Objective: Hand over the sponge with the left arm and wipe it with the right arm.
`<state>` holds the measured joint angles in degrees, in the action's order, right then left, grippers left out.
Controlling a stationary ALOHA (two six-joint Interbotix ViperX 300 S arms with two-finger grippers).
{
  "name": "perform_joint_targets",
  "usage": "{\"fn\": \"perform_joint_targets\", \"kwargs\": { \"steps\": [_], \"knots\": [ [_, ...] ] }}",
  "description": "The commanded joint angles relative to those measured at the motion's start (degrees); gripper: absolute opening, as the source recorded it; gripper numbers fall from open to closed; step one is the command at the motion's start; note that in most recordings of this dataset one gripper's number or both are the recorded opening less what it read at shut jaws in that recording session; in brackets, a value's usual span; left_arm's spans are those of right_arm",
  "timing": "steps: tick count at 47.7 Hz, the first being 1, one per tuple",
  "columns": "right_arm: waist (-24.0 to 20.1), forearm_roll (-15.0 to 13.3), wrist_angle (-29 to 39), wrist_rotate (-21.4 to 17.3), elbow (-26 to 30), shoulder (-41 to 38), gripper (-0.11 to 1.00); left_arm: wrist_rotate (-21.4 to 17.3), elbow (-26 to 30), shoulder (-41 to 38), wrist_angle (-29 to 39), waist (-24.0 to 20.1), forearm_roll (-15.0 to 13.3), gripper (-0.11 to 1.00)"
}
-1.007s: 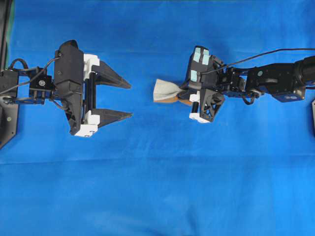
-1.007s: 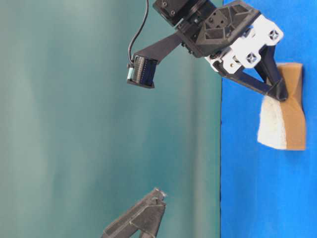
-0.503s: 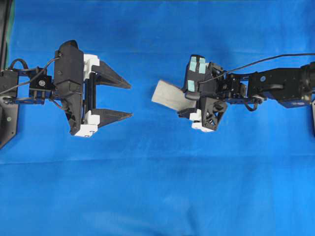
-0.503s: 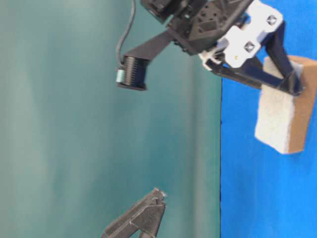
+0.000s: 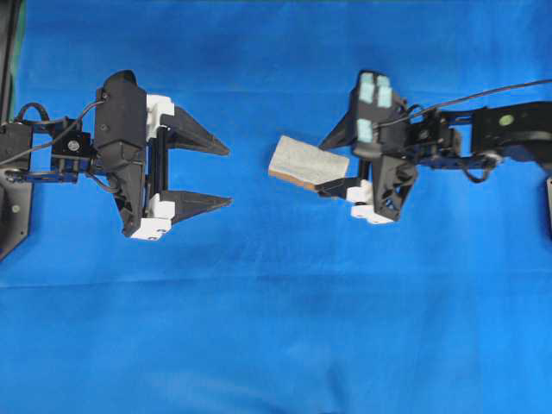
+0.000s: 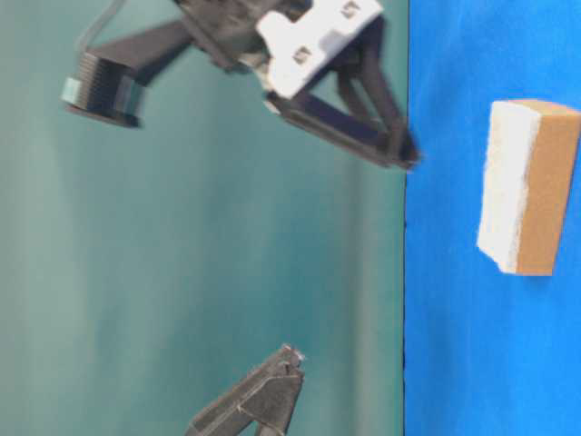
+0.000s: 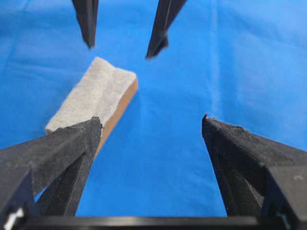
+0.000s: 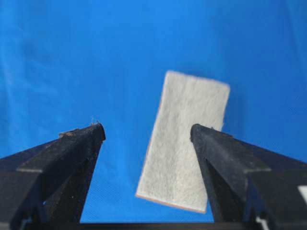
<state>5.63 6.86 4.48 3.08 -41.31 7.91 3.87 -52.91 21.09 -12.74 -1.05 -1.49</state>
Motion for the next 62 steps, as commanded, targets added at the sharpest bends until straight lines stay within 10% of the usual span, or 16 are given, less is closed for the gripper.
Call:
{"fn": "perform_joint_targets", "kwargs": {
  "steps": [1, 34, 62],
  "knots": [
    [-0.26, -0.62, 0.35, 0.09, 0.18, 3.69, 0.72, -0.09, 0.62, 0.35, -0.62, 0.0, 0.09, 0.82],
    [-0.62, -0.97, 0.79, 0.0, -1.58, 8.96, 0.72, -0.09, 0.09, 1.85, -0.18, 0.0, 0.09, 0.81],
    [-0.53, -1.23, 7.47, 0.0, -16.7, 44.03, 0.72, -2.02, -11.43, 29.18, 5.8, 0.0, 0.18, 0.81]
  ]
}}
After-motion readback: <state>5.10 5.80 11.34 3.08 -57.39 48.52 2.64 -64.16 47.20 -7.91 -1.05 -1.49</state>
